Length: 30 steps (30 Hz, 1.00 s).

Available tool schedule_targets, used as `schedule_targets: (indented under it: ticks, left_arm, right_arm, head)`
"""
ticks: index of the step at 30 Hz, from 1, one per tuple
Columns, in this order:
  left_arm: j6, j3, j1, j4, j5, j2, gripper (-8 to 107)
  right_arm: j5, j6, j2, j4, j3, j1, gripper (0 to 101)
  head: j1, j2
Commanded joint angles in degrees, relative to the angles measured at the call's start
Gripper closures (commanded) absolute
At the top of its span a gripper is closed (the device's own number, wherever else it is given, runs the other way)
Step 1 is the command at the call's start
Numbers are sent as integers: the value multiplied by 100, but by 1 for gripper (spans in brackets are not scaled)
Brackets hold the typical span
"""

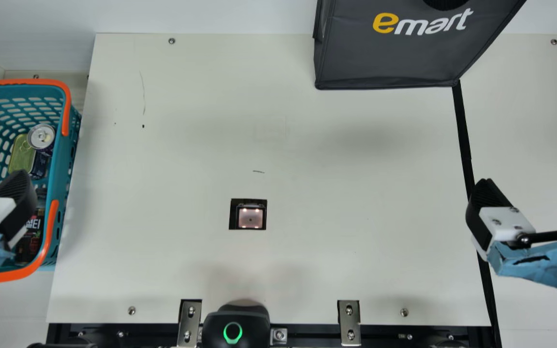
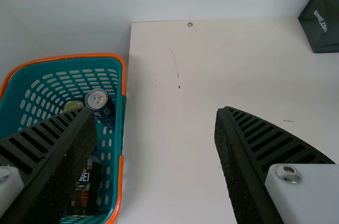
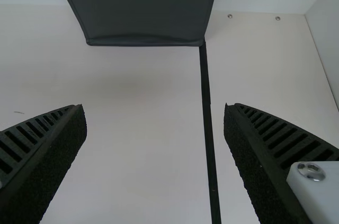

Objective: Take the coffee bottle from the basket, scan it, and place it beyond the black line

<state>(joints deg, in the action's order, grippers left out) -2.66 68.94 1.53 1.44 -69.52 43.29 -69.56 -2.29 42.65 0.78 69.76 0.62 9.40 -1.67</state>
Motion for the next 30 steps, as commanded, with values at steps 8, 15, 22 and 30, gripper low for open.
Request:
schedule_targets:
  ticks: [8, 15, 22, 30]
  left_arm:
    - [0, 0, 0, 0, 0, 0, 9]
    - [0, 0, 0, 0, 0, 0, 9]
    - [0, 0, 0, 0, 0, 0, 9]
    - [14, 4, -21, -23, 26, 29, 9]
  right_arm:
    - [-5, 0, 0, 0, 0, 0, 10]
    - [-5, 0, 0, 0, 0, 0, 10]
    - [-5, 0, 0, 0, 0, 0, 10]
    - [-5, 0, 0, 0, 0, 0, 10]
  head:
    - [-148, 1078]
    - [-148, 2009]
    - [-148, 2009]
    - [-148, 2009]
